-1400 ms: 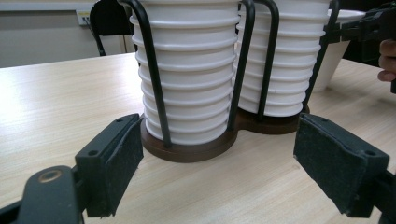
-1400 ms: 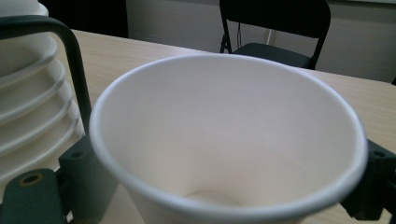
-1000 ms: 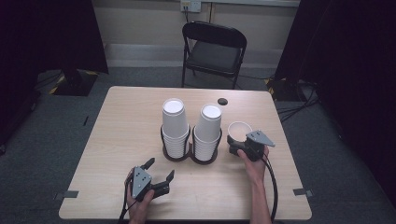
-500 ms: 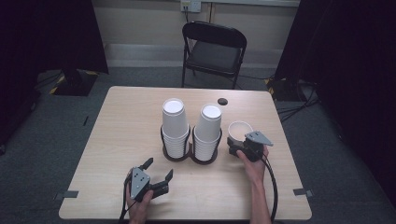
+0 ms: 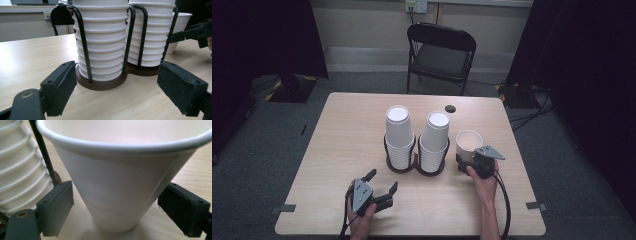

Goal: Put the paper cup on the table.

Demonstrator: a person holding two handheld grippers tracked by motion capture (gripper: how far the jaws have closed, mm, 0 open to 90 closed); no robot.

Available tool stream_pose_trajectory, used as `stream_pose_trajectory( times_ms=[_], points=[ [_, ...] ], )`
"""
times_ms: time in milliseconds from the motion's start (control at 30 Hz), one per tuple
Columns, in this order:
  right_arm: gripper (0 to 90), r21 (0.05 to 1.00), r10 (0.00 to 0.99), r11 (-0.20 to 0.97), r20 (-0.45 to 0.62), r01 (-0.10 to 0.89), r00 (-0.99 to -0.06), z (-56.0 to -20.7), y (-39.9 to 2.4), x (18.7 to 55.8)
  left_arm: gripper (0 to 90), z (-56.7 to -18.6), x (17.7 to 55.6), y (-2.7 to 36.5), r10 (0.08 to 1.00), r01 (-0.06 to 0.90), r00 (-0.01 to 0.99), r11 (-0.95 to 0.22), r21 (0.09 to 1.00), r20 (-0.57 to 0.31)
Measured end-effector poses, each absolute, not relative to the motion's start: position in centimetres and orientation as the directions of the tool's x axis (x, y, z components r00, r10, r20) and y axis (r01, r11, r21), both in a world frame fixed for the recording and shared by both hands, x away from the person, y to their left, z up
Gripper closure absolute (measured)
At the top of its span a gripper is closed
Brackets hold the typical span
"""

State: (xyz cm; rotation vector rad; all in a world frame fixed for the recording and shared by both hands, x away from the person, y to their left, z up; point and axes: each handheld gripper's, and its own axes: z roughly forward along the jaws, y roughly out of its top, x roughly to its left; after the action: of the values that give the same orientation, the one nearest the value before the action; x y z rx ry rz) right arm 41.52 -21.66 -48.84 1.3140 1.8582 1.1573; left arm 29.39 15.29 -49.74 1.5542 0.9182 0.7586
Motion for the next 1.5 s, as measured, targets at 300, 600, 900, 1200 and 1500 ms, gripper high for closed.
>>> stream_pose_trajectory(
  times_ms=[300, 600, 900, 1200, 1500],
  points=[
    [13.5, 0.883, 0.944, 0.13, 0.029, 0.45, -0.329, -49.3, -21.8, 40.0, 15.9, -49.7, 29.4, 15.2, 0.877, 0.16, 0.481, -0.073, 0.984, -0.013],
    [13.6, 0.913, 0.945, 0.076, 0.063, 0.402, -0.322, -48.8, -22.2, 37.5, 15.9, -49.7, 29.5, 15.3, 0.885, 0.169, 0.465, -0.066, 0.983, -0.02],
    [13.9, 0.931, 0.936, 0.07, 0.063, 0.359, -0.346, -47.6, -21.3, 34.8, 15.9, -49.7, 29.5, 15.3, 0.893, 0.174, 0.449, -0.051, 0.983, -0.033],
    [15.4, 0.939, 0.914, 0.071, 0.073, 0.335, -0.398, -47.3, -19.5, 32.5, 16.3, -49.7, 29.4, 15.2, 0.901, 0.17, 0.434, -0.053, 0.984, -0.027],
    [15.7, 0.945, 0.893, 0.085, 0.068, 0.315, -0.445, -47.6, -16.7, 31.2, 16.3, -49.7, 29.2, 15.3, 0.906, 0.171, 0.422, -0.049, 0.984, -0.028]
  ],
)
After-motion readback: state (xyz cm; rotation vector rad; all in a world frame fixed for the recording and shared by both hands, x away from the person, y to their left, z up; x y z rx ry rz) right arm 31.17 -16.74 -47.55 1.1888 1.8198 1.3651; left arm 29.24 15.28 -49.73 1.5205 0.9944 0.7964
